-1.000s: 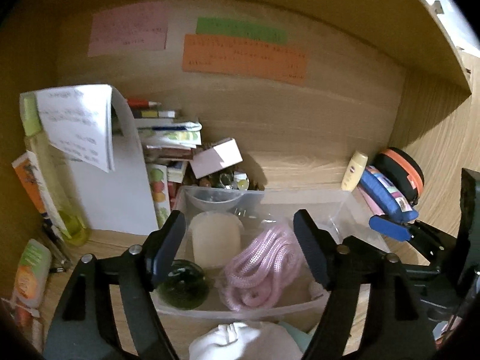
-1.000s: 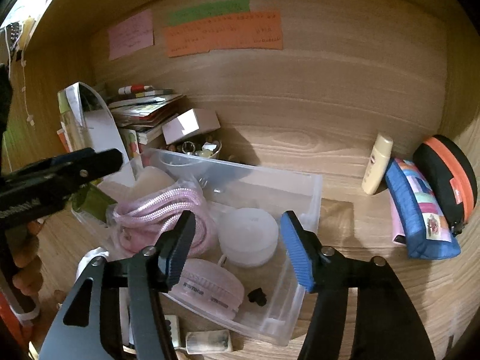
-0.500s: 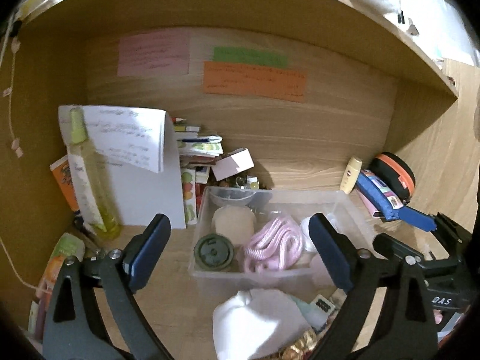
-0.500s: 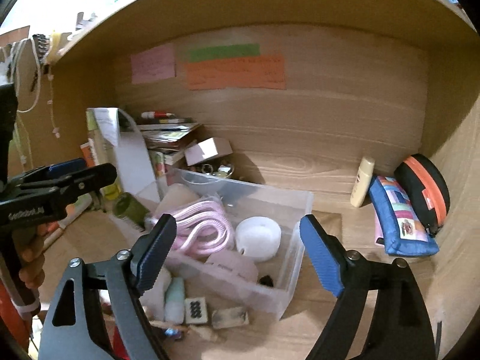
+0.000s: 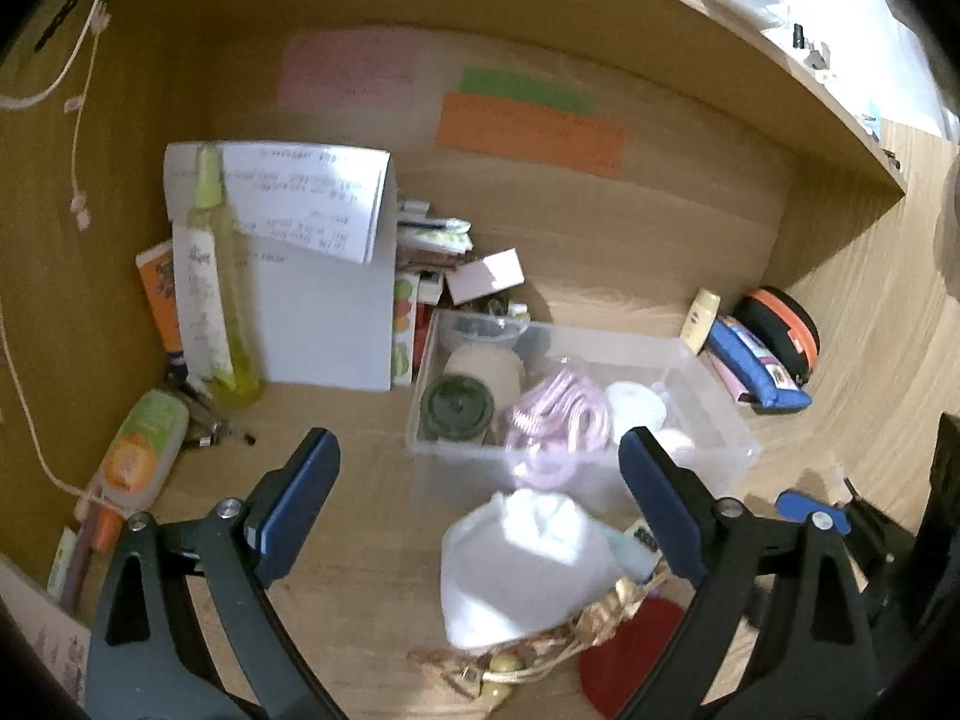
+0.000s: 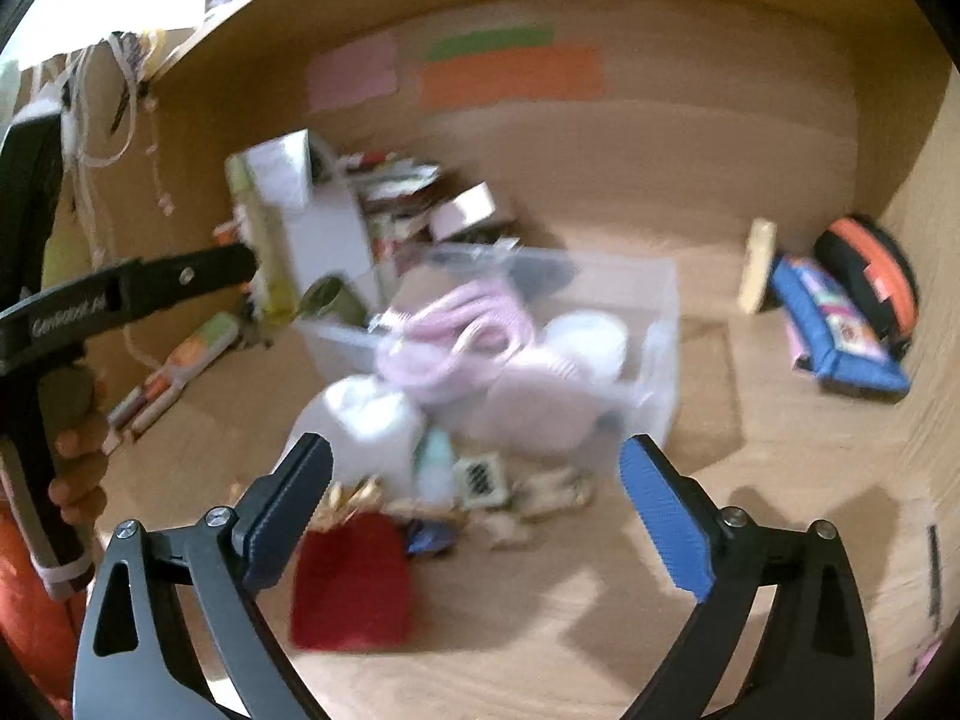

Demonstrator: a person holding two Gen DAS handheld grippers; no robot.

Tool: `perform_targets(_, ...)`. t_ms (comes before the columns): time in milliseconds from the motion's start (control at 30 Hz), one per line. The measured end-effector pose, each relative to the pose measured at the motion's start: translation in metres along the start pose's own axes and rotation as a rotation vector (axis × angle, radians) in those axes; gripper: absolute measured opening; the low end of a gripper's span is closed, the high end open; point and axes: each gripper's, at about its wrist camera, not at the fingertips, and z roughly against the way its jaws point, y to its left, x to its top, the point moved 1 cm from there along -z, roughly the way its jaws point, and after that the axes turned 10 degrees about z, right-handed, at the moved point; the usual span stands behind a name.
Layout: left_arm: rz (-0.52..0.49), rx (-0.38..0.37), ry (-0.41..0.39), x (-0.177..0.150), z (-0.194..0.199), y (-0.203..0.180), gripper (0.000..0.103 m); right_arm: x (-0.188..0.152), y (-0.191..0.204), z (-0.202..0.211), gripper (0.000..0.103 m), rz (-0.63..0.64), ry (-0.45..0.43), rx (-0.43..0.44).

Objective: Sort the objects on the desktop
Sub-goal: 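Withdraw both tools from the box back toward the pile, then grasp the red velvet pouch with the right tool while the left tool grasps the white cloth bag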

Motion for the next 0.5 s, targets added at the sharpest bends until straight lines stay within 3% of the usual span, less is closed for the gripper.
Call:
perform_targets(233, 0.04, 0.026, 0.052, -0.019, -0.004, 0.022, 0.095, -0.024, 0.039, -0.025, 0.093, 0.111, 0.106, 0.092)
perform_targets(433, 0.072, 0.042, 0.1, -0.033, -0.013, 0.037, 0.095, -0.031, 0.049, -0.043, 0.063, 0.145, 0.208, 0.171)
perform_targets(467, 0.084, 0.044, 0.112, -0.036, -0.016, 0.039, 0.095, -0.032, 0.05, -0.045, 0.05, 0.154, 0.222, 0.176)
perform_targets(500, 0.092, 0.04, 0.123, -0.038, -0.019, 0.039, 0.095, -0.033, 0.051, -0.048, 0.044, 0.161, 0.234, 0.178)
